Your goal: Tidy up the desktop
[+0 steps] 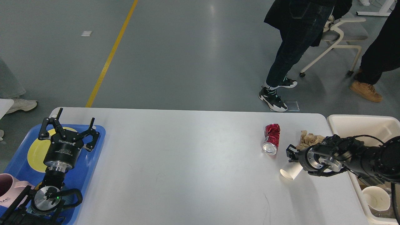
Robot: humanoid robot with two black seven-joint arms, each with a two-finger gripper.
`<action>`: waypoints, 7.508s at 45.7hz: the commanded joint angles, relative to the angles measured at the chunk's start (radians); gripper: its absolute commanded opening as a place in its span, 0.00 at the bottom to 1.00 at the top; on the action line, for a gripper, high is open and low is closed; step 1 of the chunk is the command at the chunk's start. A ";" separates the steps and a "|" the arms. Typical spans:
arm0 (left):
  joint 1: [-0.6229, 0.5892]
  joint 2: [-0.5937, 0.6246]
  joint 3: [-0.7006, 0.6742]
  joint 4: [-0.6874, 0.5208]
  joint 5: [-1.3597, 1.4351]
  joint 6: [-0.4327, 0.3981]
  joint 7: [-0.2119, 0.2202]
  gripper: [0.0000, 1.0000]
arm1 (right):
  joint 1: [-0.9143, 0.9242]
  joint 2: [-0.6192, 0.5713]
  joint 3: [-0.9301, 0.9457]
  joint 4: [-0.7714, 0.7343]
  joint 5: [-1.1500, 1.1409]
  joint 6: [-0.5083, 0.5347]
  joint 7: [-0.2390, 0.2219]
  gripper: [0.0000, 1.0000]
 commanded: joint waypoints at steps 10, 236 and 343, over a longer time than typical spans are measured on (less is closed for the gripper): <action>0.000 0.000 0.000 -0.001 0.000 0.000 0.001 0.96 | 0.303 -0.137 -0.108 0.389 -0.132 0.026 -0.056 0.00; 0.000 0.002 0.000 0.000 0.000 0.002 0.000 0.96 | 1.376 -0.022 -0.633 1.026 -0.416 0.447 0.187 1.00; 0.000 0.000 0.000 0.000 0.000 0.000 0.000 0.96 | -0.281 0.027 0.283 -0.529 0.140 -0.015 0.052 0.86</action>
